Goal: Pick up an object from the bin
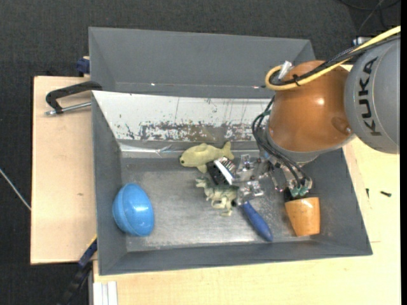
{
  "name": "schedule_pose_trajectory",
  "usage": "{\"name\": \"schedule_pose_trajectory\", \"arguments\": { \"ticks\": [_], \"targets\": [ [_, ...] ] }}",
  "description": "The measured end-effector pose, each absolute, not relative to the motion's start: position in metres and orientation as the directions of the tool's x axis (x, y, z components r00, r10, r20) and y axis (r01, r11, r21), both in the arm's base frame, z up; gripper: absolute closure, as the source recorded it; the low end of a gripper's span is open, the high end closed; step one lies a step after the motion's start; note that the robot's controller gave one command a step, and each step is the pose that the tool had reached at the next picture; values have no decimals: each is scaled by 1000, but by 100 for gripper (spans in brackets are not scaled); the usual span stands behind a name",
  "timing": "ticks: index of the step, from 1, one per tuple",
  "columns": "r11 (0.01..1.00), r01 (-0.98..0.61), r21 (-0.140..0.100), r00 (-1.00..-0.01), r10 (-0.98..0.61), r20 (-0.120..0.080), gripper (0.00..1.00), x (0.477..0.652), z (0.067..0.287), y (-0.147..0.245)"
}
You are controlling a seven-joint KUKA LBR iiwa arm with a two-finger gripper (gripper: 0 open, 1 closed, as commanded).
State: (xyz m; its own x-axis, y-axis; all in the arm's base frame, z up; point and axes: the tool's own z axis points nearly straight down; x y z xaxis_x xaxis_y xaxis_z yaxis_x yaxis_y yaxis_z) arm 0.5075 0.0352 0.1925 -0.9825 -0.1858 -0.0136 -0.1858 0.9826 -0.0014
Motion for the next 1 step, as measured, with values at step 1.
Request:
{"name": "schedule_pose_trajectory", "arguments": {
  "ticks": [1],
  "targets": [
    [873, -488, -2, -873, -488, -12, 100, 513, 275, 106]
  ]
}}
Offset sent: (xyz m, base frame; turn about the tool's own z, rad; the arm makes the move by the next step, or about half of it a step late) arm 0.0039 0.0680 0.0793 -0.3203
